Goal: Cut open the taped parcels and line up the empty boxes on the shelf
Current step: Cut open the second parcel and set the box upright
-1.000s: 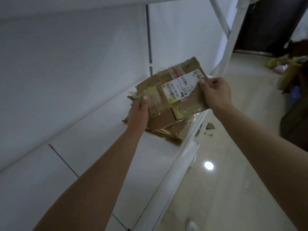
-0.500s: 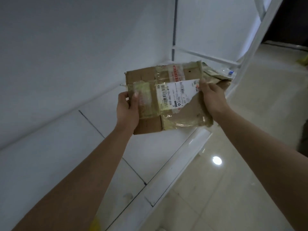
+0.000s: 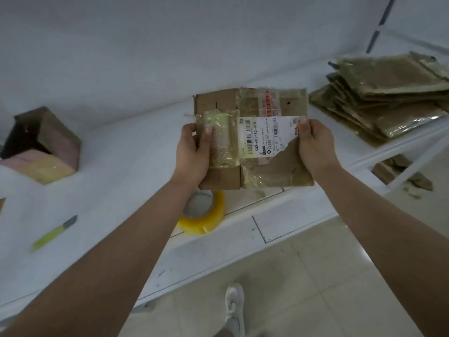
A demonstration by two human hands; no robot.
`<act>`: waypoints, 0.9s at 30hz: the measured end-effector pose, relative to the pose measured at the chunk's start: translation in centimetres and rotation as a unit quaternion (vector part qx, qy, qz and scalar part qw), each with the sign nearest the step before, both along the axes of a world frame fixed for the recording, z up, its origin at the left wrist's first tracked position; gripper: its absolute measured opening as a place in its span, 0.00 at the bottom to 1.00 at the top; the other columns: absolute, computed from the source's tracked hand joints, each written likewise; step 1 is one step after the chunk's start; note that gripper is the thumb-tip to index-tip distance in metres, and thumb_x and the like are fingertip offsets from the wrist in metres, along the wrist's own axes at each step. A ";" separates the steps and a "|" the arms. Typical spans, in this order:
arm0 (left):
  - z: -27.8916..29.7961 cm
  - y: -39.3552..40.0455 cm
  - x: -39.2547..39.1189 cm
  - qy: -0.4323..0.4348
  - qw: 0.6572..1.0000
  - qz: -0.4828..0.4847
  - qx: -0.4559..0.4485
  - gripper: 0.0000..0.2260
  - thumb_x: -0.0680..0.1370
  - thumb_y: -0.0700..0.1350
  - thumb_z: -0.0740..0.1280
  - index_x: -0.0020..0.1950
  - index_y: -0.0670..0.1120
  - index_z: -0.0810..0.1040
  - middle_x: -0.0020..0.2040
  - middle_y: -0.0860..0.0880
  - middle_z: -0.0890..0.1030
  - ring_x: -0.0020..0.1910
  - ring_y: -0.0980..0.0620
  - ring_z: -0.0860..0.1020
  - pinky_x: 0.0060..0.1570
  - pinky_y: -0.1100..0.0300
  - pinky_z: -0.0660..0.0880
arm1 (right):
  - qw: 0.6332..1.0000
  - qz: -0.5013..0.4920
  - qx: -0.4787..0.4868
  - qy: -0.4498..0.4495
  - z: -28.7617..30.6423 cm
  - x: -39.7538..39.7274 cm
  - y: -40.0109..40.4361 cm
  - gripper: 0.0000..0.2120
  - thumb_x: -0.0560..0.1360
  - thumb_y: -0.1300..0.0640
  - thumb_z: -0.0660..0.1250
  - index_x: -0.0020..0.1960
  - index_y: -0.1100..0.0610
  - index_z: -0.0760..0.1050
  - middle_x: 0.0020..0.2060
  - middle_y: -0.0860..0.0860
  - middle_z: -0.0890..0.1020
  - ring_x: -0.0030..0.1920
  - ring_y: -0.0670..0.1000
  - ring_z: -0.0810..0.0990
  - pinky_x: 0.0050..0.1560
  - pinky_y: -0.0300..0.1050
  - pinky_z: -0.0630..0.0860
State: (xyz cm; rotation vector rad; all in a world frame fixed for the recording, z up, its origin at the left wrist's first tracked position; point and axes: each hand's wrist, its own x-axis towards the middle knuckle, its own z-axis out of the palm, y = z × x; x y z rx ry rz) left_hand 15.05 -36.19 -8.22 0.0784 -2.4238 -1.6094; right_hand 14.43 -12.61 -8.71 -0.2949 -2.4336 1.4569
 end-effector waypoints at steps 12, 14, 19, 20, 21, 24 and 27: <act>3.6 -19.0 2.7 0.057 0.995 0.077 -0.025 0.15 0.84 0.52 0.55 0.68 0.46 0.66 0.52 0.52 0.78 0.47 0.57 0.77 0.44 0.72 0.70 | 0.995 0.061 0.016 0.083 3.6 0.6 -20.7 0.18 0.85 0.51 0.52 0.56 0.63 0.74 0.48 0.53 0.77 0.49 0.51 0.74 0.47 0.43 0.67; 3.7 -22.7 2.8 0.045 0.998 0.052 0.004 0.15 0.84 0.53 0.55 0.68 0.48 0.67 0.55 0.49 0.79 0.52 0.53 0.78 0.52 0.60 0.74 | 0.995 0.053 0.010 0.090 3.8 1.1 -24.4 0.18 0.85 0.50 0.52 0.56 0.62 0.74 0.48 0.52 0.77 0.49 0.50 0.74 0.46 0.41 0.66; 3.7 -30.6 3.5 0.018 0.997 0.015 0.071 0.09 0.84 0.49 0.59 0.63 0.50 0.70 0.46 0.54 0.79 0.46 0.57 0.77 0.48 0.59 0.75 | 0.996 0.034 -0.019 0.081 2.7 2.9 -32.3 0.17 0.85 0.49 0.52 0.59 0.60 0.73 0.49 0.49 0.76 0.50 0.49 0.73 0.45 0.39 0.64; 3.7 -31.5 3.7 0.005 0.995 0.004 0.098 0.09 0.84 0.47 0.59 0.63 0.49 0.71 0.45 0.53 0.79 0.46 0.57 0.77 0.48 0.60 0.75 | 0.996 0.029 -0.033 0.078 2.4 3.5 -33.5 0.17 0.85 0.50 0.52 0.59 0.59 0.74 0.49 0.49 0.76 0.50 0.49 0.73 0.46 0.39 0.65; 3.5 -32.2 3.8 -0.011 0.991 -0.007 0.132 0.08 0.83 0.46 0.59 0.62 0.49 0.72 0.45 0.53 0.79 0.46 0.56 0.78 0.47 0.60 0.75 | 0.996 0.024 -0.048 0.075 2.0 3.9 -34.4 0.16 0.85 0.50 0.52 0.59 0.58 0.74 0.49 0.48 0.77 0.51 0.49 0.74 0.47 0.39 0.66; 2.9 -33.3 4.2 -0.051 0.977 -0.041 0.202 0.09 0.83 0.42 0.59 0.61 0.47 0.75 0.46 0.51 0.80 0.45 0.53 0.78 0.42 0.61 0.73 | 0.994 0.020 -0.097 0.042 0.8 5.0 -36.1 0.15 0.84 0.47 0.54 0.54 0.50 0.78 0.51 0.49 0.81 0.55 0.51 0.78 0.60 0.48 0.73; 2.1 -33.5 4.4 -0.063 0.970 -0.062 0.225 0.10 0.79 0.41 0.60 0.56 0.48 0.79 0.46 0.47 0.80 0.47 0.49 0.77 0.46 0.56 0.73 | 0.989 0.015 -0.150 0.002 0.3 5.7 -37.0 0.19 0.81 0.41 0.54 0.44 0.47 0.80 0.48 0.48 0.84 0.53 0.52 0.82 0.61 0.57 0.76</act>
